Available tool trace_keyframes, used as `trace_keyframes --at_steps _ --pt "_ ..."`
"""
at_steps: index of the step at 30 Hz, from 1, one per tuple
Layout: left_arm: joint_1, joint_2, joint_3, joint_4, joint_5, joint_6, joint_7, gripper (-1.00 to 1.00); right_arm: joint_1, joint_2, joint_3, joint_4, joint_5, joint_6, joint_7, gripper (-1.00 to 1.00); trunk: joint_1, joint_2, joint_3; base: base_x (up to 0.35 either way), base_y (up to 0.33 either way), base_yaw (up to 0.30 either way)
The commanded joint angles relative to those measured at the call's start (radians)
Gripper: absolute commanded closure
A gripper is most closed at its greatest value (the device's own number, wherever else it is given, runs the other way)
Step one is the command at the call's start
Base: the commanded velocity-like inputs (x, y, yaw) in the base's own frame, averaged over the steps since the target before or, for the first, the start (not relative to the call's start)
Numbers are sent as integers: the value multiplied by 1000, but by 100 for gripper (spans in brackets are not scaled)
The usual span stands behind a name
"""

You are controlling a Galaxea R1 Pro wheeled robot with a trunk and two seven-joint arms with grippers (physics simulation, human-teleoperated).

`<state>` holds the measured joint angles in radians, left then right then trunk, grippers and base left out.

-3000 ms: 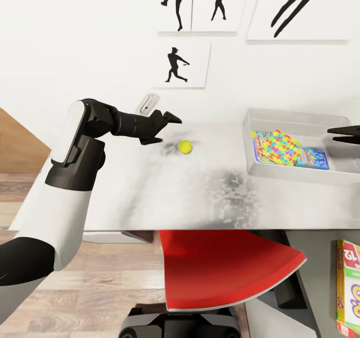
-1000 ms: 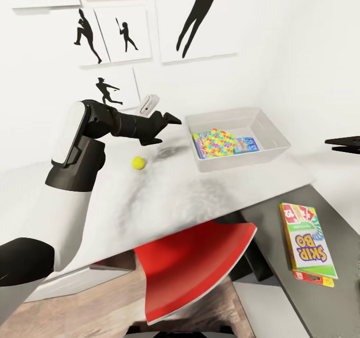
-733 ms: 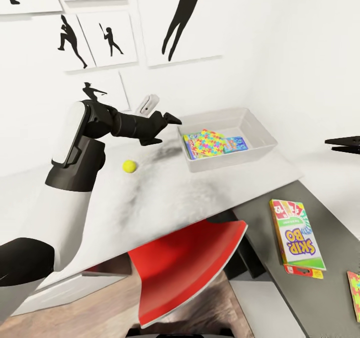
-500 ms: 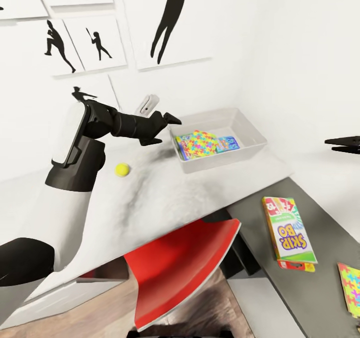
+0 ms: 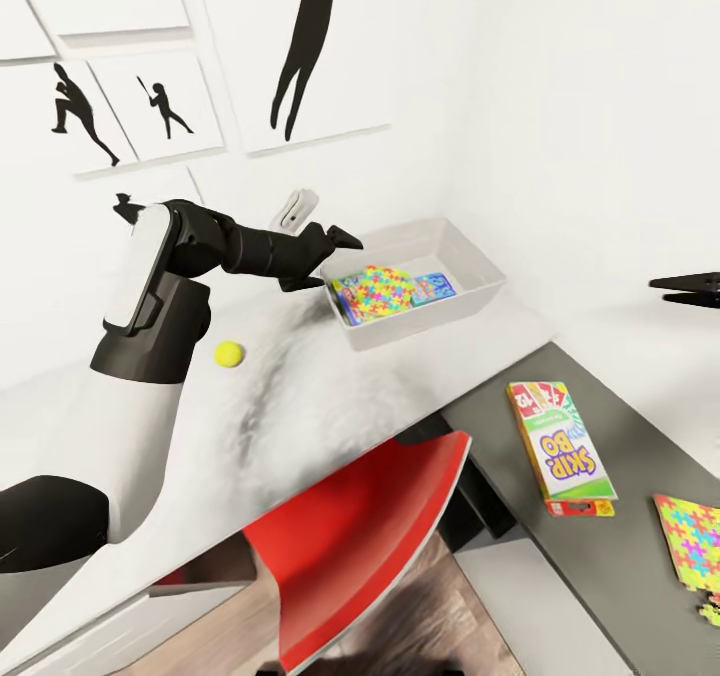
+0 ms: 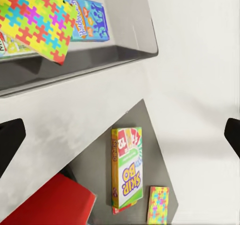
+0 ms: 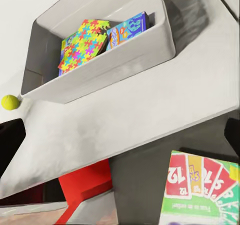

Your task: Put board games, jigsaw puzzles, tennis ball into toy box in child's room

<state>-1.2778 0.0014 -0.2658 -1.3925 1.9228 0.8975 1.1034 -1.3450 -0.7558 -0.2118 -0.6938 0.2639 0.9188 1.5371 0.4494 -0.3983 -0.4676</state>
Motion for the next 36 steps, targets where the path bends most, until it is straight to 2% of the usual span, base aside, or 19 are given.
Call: trace_keyframes --at_steps 1,8,18,24,32,36 --pt "0 0 0 -1 8 2 10 -100 -1 1 -3 0 11 10 9 -100 1 -2 0 0 59 -200" --pt "7 -1 0 0 8 2 10 -100 15 0 -3 -1 10 10 11 -100 1 -2 10 0 37 -195" --pt "24 -1 0 0 6 1 11 -100 71 -3 -3 -1 9 10 12 -100 1 -2 24 0 11 -188" --pt "32 -1 -1 0 6 1 12 -100 120 -7 -5 -1 8 9 12 -100 1 -2 33 0 3 -186" --pt "35 -3 -1 0 5 2 12 -100 154 -18 -12 5 11 10 11 -100 1 -2 44 0 1 -185" --pt "36 -7 -7 1 4 2 13 -100 200 -26 -17 14 10 10 11 -100 1 -2 50 0 0 -185"
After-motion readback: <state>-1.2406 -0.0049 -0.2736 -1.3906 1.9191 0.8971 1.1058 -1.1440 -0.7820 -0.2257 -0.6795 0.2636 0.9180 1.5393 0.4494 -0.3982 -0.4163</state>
